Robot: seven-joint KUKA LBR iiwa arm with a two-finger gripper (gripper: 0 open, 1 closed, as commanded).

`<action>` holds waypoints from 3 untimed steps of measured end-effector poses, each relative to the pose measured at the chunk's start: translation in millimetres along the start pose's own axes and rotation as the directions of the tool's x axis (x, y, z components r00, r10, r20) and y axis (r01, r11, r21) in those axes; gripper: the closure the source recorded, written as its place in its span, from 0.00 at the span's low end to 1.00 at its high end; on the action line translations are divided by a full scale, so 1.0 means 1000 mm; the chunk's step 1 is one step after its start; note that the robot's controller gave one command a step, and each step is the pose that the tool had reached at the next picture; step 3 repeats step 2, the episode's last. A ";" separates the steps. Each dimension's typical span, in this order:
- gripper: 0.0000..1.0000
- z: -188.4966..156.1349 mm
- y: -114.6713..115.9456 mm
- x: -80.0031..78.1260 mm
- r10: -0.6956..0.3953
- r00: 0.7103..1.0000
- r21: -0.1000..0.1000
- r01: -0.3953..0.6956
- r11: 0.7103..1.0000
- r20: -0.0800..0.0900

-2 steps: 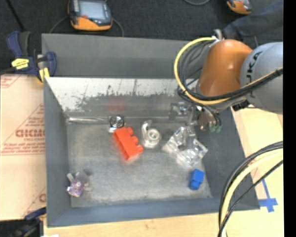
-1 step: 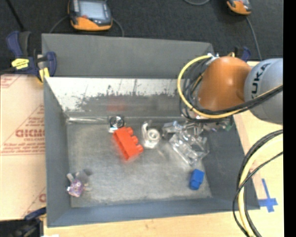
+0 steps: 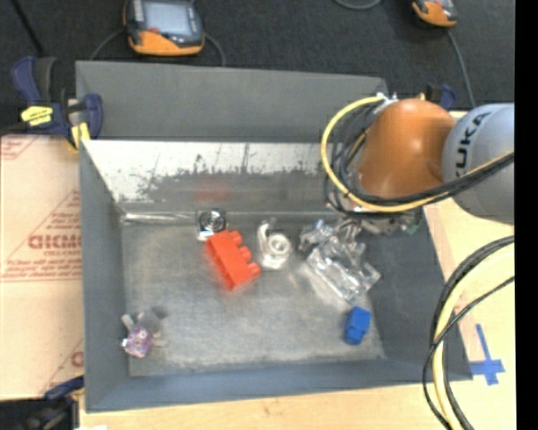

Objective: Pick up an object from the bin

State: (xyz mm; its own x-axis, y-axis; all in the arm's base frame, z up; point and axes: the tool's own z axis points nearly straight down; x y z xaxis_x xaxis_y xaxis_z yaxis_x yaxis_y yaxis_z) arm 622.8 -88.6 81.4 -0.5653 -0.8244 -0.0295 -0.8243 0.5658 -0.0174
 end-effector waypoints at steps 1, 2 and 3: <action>1.00 -0.093 -0.021 0.017 -0.060 0.998 -0.009 0.059 0.998 -0.024; 1.00 -0.218 -0.012 0.016 -0.058 0.998 -0.010 0.057 0.998 -0.024; 1.00 -0.218 -0.012 0.016 -0.058 0.998 -0.010 0.057 0.998 -0.024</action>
Offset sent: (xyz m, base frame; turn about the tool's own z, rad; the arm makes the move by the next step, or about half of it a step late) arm 0.0023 -0.0257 0.0883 -0.0626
